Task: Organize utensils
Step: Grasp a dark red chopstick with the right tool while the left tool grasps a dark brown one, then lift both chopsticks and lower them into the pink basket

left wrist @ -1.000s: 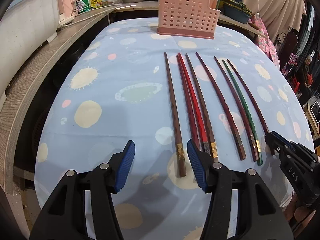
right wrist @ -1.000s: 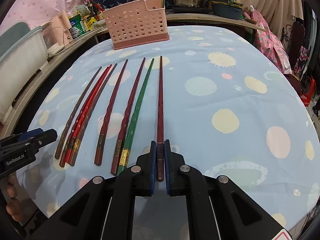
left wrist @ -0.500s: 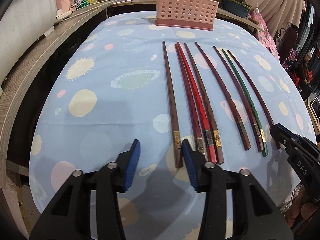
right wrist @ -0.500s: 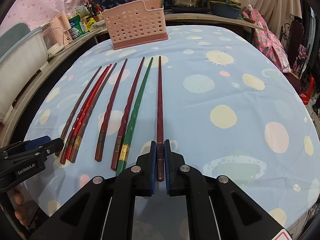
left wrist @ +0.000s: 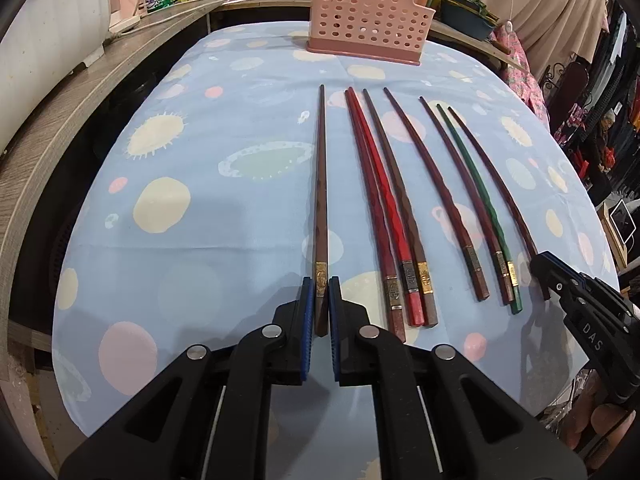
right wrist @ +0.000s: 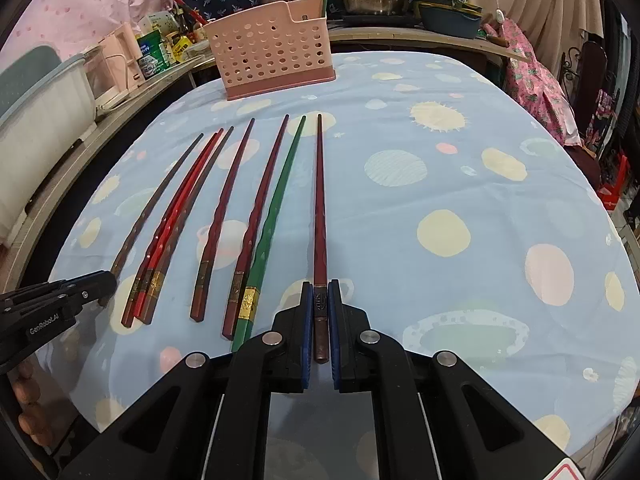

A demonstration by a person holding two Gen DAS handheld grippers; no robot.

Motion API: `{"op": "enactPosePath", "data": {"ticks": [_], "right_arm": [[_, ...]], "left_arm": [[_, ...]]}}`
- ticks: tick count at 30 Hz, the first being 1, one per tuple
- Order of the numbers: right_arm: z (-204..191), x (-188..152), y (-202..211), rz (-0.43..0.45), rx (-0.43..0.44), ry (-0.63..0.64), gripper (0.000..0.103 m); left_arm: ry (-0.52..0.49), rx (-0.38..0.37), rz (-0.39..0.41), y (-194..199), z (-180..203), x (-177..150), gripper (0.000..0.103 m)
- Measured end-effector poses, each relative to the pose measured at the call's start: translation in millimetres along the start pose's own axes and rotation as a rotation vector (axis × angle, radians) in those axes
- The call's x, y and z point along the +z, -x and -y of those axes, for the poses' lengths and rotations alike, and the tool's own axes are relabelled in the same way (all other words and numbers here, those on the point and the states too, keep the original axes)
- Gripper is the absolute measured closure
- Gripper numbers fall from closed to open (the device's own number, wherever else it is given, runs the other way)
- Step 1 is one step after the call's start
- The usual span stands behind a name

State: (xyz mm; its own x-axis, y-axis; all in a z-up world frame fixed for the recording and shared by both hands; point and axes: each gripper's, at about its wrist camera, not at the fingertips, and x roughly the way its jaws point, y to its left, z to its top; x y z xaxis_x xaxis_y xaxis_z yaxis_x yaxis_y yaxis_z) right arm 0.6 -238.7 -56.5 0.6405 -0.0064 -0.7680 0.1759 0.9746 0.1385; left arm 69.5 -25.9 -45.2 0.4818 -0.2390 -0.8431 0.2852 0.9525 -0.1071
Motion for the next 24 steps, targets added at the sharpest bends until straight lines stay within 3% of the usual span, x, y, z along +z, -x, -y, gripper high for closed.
{"op": "enactPosePath", "data": {"ticks": [9,24], "right_arm": [[7.6,24.3,29.1,0.088,0.007,-0.029,0.096],[25.2,109.3,96.3,0.314,0.072,-0.098,0.096]], "left_arm": [[0.013,-0.028,0.07,33.5,-3.8,17.9,0.096],[0.051,-0.047,0.252,105.6,-11.9,87.5,0.096]]}}
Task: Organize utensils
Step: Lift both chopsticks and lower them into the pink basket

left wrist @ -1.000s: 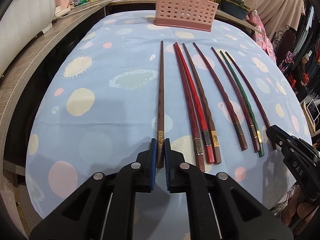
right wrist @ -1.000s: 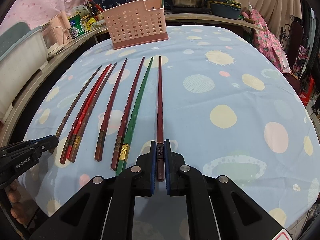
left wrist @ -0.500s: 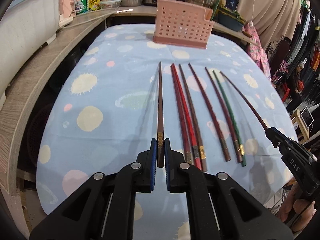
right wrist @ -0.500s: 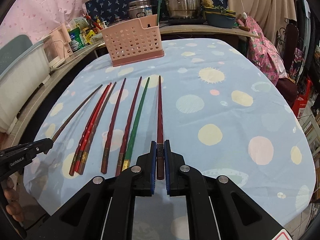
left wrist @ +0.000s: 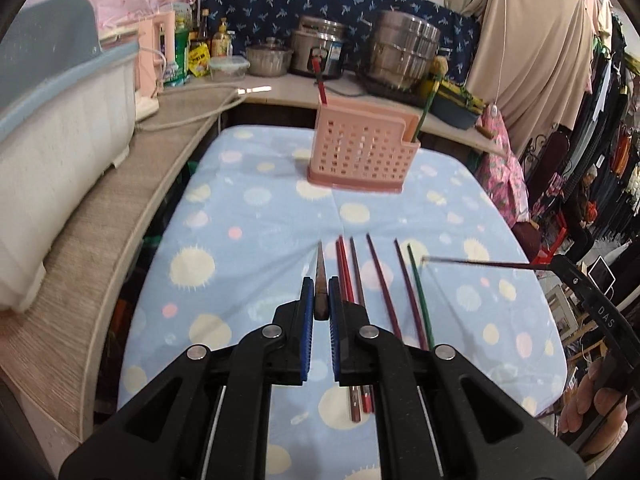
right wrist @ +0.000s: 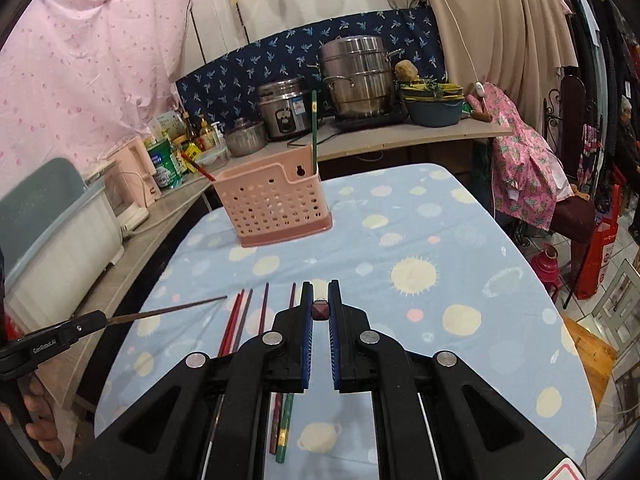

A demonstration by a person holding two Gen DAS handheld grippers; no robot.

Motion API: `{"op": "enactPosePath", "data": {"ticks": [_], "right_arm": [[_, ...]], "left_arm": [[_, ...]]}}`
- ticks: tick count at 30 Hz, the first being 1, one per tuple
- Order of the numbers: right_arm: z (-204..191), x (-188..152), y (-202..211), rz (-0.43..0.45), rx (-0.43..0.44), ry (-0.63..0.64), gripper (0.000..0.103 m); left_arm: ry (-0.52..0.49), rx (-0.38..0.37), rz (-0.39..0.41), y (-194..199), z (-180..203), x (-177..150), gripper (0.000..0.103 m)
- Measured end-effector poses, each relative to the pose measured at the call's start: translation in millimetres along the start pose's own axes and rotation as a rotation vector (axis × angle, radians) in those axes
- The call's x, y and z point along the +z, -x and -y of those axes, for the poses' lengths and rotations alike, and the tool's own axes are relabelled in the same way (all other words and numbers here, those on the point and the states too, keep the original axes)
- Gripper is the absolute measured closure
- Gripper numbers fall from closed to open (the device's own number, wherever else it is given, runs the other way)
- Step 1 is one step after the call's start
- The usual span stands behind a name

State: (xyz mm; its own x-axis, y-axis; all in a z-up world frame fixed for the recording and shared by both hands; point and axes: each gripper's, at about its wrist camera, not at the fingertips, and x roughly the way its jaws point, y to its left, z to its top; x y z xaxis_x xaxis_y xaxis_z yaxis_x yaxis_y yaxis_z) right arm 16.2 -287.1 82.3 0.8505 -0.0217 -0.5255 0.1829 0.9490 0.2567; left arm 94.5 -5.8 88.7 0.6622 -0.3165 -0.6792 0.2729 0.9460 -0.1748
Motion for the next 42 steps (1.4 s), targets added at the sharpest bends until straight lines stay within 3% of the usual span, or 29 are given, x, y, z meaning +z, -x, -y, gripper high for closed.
{"op": "enactPosePath", "data": {"ticks": [15,25,34,39,42], "right_arm": [[-0.1,76.6,-12.7,0.105,0.044,-0.019,0.096],[-9.5,154.9,-34.4,0.213,0.109,-0.053,0.096],[-40.6,231.3,-70.4,0.322,0.159,-0.05,0.096],[-55.4,249.3,-102.1,0.324,0.159,-0.025,0.096],[-60.5,249.8,-127.4,0.288,0.139,-0.009,0.096]], "left_arm": [[0.008,-0.002,0.118,-3.9,0.1,94.2,0.096],[-0.012,-0.005,0.278,6.4,21.0,174.4,0.096],[0.005,0.007,0.446,6.0,33.5,255.2,0.096],[0.007,0.022,0.465,-17.1,33.9,280.4,0.096],[0.013,0.031,0.435,-40.3,32.2,284.6,0.096]]}}
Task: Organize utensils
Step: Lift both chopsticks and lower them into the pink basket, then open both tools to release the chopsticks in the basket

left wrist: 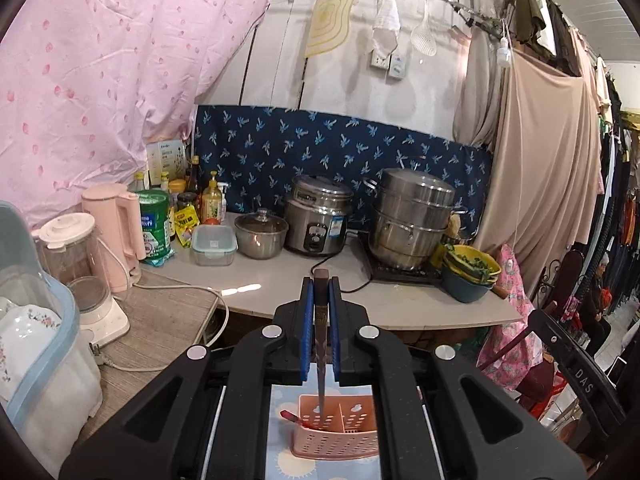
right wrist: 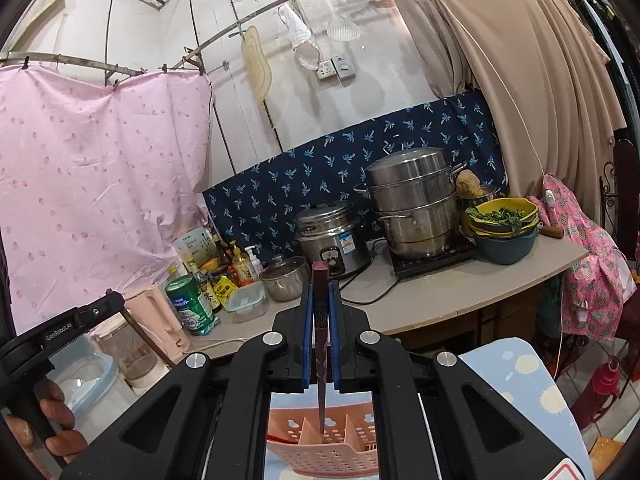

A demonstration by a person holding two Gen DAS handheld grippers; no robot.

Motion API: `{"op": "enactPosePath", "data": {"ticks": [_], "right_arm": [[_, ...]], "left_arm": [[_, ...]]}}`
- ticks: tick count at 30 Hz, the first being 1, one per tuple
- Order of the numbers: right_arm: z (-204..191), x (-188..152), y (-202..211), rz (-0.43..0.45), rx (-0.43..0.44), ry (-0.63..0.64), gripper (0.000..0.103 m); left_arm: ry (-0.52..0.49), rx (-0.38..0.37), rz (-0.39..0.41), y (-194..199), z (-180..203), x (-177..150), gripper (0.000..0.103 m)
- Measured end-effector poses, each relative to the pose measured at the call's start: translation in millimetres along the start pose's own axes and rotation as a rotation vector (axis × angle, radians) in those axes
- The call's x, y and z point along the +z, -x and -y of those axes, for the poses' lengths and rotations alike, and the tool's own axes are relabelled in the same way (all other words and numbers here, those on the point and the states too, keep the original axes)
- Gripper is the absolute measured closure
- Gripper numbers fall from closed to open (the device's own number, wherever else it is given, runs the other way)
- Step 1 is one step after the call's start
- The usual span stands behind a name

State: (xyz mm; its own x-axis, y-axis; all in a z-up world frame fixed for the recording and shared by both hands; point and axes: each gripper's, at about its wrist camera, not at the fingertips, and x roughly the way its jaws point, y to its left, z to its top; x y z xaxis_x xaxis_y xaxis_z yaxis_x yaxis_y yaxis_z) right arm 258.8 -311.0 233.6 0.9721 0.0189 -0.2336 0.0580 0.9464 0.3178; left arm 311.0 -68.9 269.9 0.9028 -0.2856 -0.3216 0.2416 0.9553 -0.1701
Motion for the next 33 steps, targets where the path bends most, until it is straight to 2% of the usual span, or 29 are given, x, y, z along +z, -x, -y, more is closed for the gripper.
{"op": "enactPosePath", "data": {"ticks": [11,18,19,20,22,24,33], "right_arm": [[7.7,-50.0,-52.8,-0.142,-0.04,0.034,0.096],[12.5,-57.2,-55.4,-0.141,-0.068,0.032,0.092],[13.5,-55.9,-52.7,-0.135,-0.072,0.029,0.092],[14.7,-54.3,-49.8,-0.127,-0.073,0.024,0.09],[17.4,-51.1,-43.6,-0.112,-0.071,0.014,0.084],[18.7,-48.4,-34.2,-0.096,-0.067,0.008,0.078],[16.1,-56.2,28.5,-0.07,-0.066,0.036,0.068]], "left_arm": [[-0.006,0.009,-0.118,-53.6,-10.3,-43.6,0.096],[0.03,0.018,-0.14,-62.9,-22.2,-54.0,0.094],[0.031,0.022,-0.141,-62.7,-23.0,-54.3,0.087],[0.033,0.024,-0.14,-61.2,-23.9,-54.3,0.073],[0.039,0.043,-0.122,-55.9,-25.1,-53.2,0.055],[0.034,0.05,-0.102,-48.4,-24.4,-52.5,0.054],[0.015,0.045,-0.096,0.9,-28.4,-65.7,0.054]]}}
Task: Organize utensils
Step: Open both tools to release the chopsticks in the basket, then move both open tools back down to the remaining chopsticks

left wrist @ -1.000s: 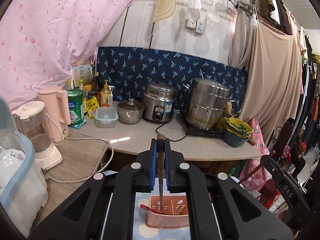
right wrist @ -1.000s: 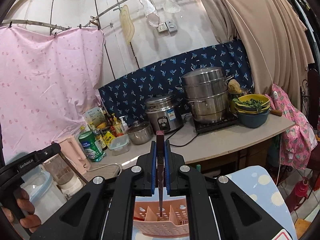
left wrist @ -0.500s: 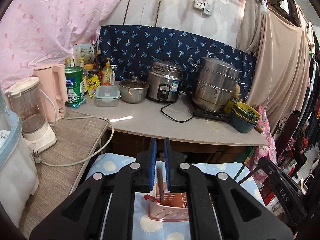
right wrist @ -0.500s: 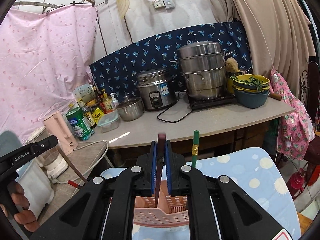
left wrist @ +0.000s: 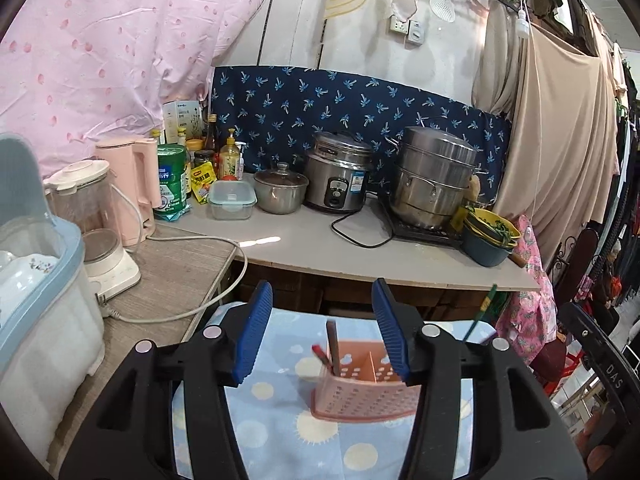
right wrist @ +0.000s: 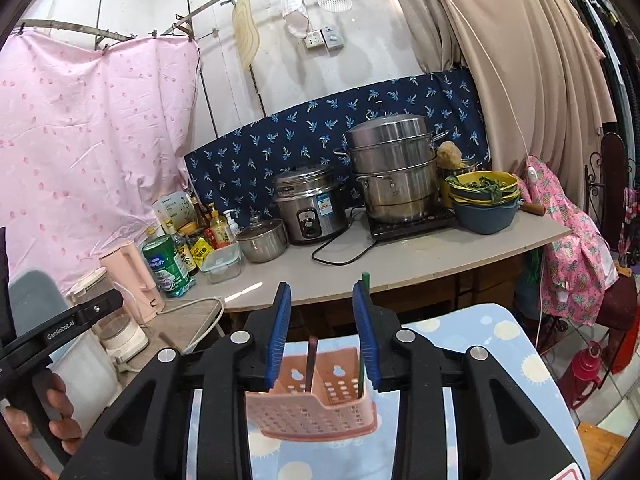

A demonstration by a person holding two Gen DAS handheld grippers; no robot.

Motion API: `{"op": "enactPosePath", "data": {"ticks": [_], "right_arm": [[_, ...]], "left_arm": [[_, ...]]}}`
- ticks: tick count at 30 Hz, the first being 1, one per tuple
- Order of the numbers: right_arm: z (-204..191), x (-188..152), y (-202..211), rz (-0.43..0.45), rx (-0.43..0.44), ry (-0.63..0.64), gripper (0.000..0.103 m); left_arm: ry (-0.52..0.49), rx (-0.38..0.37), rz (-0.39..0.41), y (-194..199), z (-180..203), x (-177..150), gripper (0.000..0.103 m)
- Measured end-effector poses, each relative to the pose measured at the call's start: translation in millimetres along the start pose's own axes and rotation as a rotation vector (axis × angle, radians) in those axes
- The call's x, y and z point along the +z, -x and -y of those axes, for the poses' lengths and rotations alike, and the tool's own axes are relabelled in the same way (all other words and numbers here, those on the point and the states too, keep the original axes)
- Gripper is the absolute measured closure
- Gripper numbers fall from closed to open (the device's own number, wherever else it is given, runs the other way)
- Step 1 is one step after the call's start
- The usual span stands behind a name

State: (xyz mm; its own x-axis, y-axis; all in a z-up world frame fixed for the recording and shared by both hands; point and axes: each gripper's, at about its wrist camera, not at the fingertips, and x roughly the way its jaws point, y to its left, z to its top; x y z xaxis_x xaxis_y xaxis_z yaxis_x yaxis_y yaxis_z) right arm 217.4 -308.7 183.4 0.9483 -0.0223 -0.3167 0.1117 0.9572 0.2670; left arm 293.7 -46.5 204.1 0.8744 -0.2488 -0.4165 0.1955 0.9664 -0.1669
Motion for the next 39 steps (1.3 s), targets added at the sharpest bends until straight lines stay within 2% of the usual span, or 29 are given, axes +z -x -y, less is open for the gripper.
{"op": "enactPosePath", "data": {"ticks": [2,8,18,30,39], "right_arm": [[3.3,-10.3,13.5,-0.016,0.003,0.0,0.065],[12.8,-52.2,49.8,-0.086,-0.028,0.015,0.065],[23.8,-131.6,95.9,-0.222,-0.082,0.028,0.065],[22.5,-236.1,117.9,-0.44,-0.087,0.011,0.065],[7.8,-278.8,126.0,-0.521,-0.072,0.051,0.065]], "left_arm": [[0.006,0.003,-0.004,12.2,-5.4,-9.0,0.054],[-0.032,0.025,-0.058,39.5,-12.8,-51.3,0.054],[-0.05,0.029,-0.241,59.2,-23.0,-143.8,0.054],[-0.069,0.03,-0.388,79.9,-26.0,-230.9,0.054],[-0.08,0.038,-0.473,93.9,-29.4,-273.5,0.054]]}}
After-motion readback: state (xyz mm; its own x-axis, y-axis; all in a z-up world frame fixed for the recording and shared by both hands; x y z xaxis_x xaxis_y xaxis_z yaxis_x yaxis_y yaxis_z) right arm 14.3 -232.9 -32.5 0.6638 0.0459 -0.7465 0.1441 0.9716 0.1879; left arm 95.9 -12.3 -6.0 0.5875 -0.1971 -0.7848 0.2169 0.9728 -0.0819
